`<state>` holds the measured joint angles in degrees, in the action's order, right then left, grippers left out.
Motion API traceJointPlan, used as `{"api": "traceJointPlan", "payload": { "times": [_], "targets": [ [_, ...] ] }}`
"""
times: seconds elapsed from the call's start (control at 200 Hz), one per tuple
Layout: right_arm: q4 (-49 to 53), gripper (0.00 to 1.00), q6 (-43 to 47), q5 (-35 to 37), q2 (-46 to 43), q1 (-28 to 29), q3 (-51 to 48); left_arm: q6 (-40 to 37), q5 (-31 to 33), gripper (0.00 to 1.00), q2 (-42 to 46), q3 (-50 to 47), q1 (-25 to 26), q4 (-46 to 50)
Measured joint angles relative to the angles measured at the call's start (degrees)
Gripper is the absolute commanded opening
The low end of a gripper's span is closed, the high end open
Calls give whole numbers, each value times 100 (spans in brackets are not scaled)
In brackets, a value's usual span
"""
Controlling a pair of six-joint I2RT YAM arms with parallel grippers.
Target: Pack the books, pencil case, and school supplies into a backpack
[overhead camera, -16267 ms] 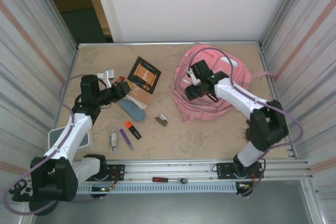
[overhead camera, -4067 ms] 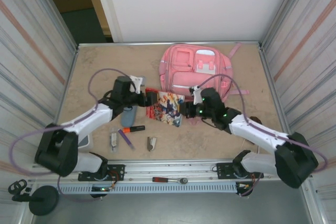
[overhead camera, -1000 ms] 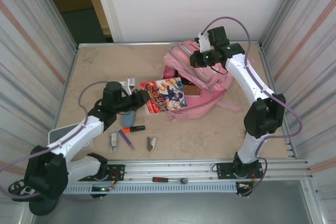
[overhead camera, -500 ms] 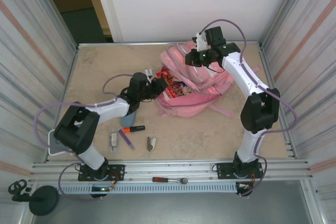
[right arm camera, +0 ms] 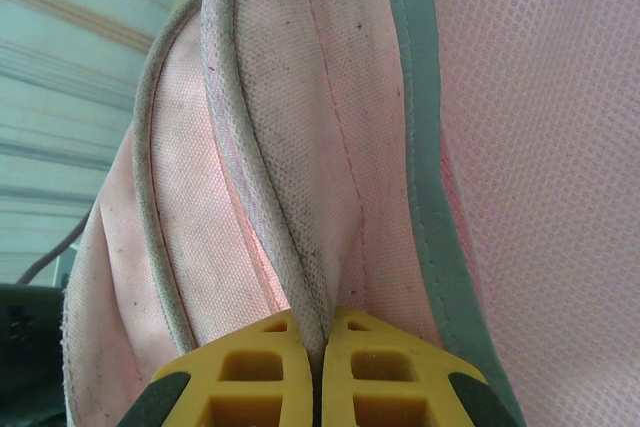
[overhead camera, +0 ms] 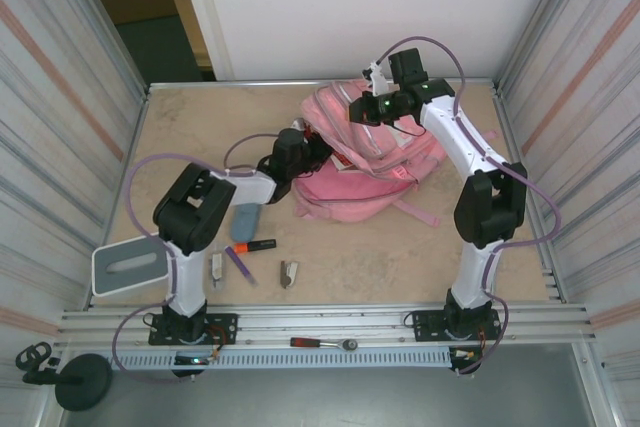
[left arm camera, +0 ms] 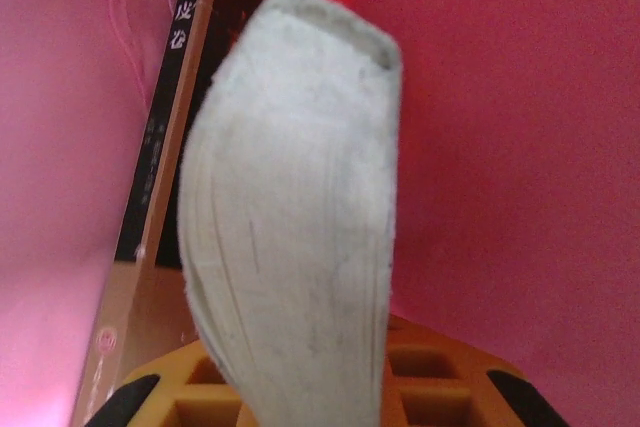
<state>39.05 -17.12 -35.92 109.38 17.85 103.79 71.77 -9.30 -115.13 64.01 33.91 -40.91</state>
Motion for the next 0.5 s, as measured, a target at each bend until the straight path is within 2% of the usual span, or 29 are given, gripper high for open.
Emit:
{"api": "traceJointPlan", "payload": {
  "times": [0.085, 0.18, 0.271, 0.386, 0.501],
  "targets": [
    [2, 0, 50, -105, 39, 2, 4, 48, 50, 11, -413, 470, 35, 9],
    [4, 0, 144, -162, 59, -7, 4, 11, 26, 34, -861, 1043, 85, 175],
    [22, 0, 256, -170, 68, -63, 4, -203, -61, 49, -907, 1174, 125, 389],
    [28, 0, 328, -264, 70, -179, 4, -511, -114, 62, -621, 962, 136, 688],
    [26, 0, 435, -354, 70, -269, 4, -872, -282, 69, 52, 385, 50, 1016]
  ]
}}
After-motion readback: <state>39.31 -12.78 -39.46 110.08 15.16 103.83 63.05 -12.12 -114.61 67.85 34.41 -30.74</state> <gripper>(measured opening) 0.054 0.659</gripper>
